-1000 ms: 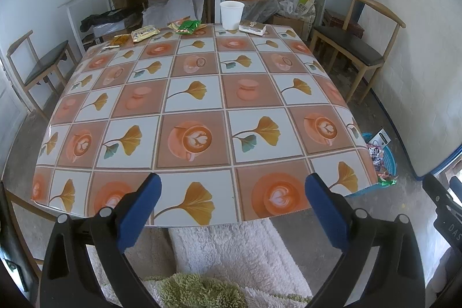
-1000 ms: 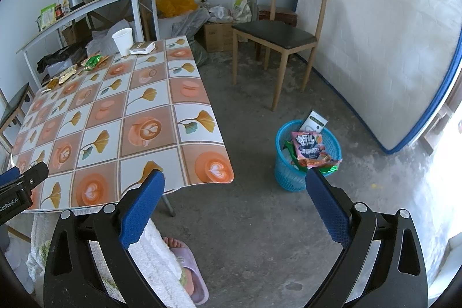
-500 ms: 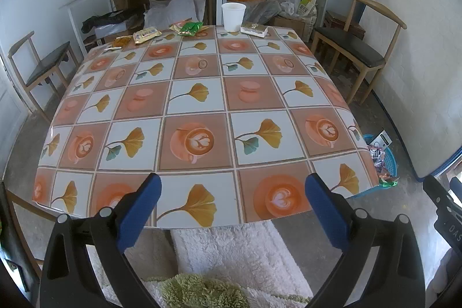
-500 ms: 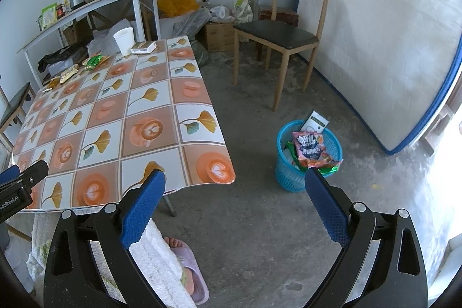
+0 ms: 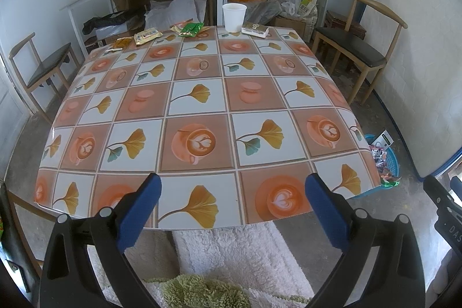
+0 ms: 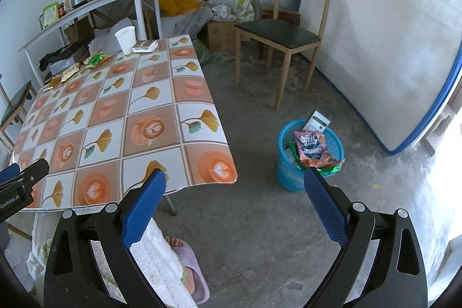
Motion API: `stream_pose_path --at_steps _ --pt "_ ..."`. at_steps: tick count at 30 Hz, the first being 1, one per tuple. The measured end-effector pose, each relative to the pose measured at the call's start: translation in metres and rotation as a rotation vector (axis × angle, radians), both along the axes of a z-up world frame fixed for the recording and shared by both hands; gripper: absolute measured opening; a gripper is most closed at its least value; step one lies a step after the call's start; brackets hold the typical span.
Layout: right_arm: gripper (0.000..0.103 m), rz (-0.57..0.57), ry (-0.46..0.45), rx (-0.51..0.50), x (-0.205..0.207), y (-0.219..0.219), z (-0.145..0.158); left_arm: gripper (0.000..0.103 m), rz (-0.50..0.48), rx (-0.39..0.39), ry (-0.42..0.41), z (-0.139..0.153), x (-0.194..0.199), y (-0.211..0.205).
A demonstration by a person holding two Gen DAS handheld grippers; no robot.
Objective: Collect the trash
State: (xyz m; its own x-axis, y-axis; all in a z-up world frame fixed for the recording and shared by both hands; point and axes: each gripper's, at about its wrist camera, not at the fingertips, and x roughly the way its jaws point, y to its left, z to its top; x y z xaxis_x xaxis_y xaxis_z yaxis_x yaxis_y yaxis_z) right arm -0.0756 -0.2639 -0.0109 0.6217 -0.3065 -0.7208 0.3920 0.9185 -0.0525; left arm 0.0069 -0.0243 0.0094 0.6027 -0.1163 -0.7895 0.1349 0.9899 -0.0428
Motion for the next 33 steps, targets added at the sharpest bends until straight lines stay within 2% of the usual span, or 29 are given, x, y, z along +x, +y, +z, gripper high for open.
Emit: stream_pose_path --at_steps 33 --pt "0.091 -0.001 -0.003 -0.001 0.0003 0.001 -0.0005 0.097 0.001 0.002 0.001 -0.0009 -0.0007 -0.0014"
